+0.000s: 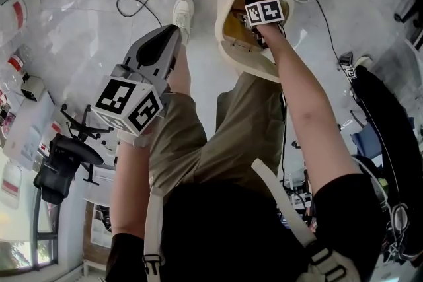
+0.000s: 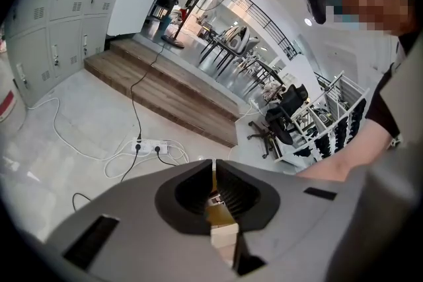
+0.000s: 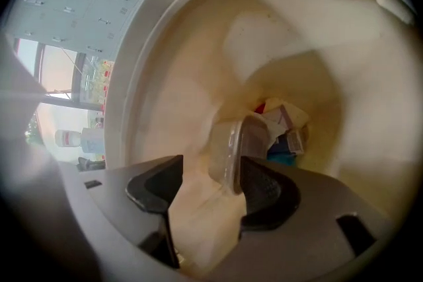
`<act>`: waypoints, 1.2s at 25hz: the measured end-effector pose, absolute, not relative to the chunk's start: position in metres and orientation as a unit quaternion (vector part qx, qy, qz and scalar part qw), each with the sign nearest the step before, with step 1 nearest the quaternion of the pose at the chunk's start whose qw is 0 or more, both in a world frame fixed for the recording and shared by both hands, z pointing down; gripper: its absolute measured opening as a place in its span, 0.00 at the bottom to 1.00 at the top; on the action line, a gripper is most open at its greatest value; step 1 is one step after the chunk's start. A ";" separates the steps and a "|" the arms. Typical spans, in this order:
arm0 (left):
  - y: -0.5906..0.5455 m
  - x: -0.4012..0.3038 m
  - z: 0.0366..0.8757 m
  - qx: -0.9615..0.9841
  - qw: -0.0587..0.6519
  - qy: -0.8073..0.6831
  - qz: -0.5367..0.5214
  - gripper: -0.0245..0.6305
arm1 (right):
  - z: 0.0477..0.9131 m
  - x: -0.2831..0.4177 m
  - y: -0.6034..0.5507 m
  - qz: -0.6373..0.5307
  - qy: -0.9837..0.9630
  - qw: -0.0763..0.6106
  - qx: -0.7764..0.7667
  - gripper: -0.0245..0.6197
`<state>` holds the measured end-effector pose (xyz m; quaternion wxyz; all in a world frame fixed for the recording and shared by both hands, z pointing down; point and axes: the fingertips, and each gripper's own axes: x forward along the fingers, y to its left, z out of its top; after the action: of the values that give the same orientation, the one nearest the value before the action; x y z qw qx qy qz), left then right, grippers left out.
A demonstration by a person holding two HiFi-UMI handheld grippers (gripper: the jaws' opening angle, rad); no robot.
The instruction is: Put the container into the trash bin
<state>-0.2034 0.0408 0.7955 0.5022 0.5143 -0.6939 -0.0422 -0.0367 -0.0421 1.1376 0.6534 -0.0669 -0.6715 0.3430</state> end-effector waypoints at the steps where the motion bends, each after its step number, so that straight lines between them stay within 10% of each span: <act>1: 0.041 -0.203 0.796 0.514 0.502 -0.694 -0.043 0.05 | 1.137 -0.037 -0.041 0.344 -0.671 0.653 -0.071 0.46; 30: 0.035 -0.176 0.754 0.522 0.473 -0.707 -0.058 0.05 | 1.062 -0.030 -0.052 0.320 -0.700 0.634 -0.077 0.44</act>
<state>-0.1761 0.0352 0.7536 0.4733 0.5221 -0.7071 -0.0582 -0.0300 -0.0524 1.0618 0.6336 -0.0771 -0.7004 0.3195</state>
